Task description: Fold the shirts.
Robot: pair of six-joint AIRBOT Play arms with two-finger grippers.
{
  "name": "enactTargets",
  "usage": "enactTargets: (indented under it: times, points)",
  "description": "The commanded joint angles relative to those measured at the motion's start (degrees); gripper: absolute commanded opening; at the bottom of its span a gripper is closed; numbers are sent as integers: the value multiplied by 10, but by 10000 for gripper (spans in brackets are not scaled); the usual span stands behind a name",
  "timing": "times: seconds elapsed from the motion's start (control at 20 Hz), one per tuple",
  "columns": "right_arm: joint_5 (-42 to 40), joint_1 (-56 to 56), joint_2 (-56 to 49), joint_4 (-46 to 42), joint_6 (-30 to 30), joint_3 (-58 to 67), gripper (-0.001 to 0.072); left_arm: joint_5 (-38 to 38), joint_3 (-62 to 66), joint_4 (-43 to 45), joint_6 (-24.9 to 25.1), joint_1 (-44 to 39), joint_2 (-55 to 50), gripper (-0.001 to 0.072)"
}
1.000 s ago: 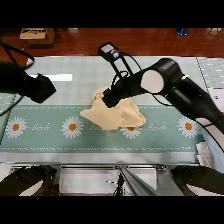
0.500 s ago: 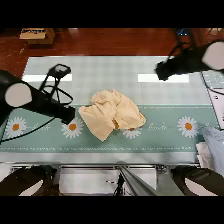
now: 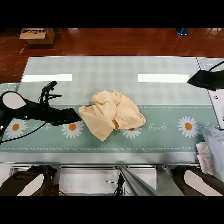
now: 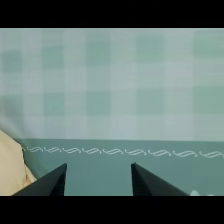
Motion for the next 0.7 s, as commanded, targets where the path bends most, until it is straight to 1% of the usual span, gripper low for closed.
enactTargets:
  times: [0.0,0.1,0.2,0.35,0.4,0.5,0.55,0.6,0.65]
  points:
    - [-23,-33,1,70,-39,-78,485,40,-73,-103,60,58,-19,716]
    - [-38,-33,1,81,-43,-113,484,68,-92,-125,63,45,-49,716]
    - [-45,-33,1,83,-46,-134,484,95,-94,-144,76,26,-85,715]
    - [-45,-33,1,83,-49,-140,483,127,-94,-153,76,4,-136,714]
    - [-46,-33,1,83,-50,-140,483,135,-94,-175,91,-3,-154,713]
    - [-47,-33,1,83,-51,-140,483,147,-94,-261,151,-15,-189,708]
    - [-47,-33,1,83,-51,-140,483,154,-94,-299,169,-19,-205,706]
    - [-46,-33,1,83,-50,-140,482,161,-93,-327,174,-23,-221,692]
    - [-45,-33,1,83,-50,-140,482,166,-93,-344,174,-26,-236,609]
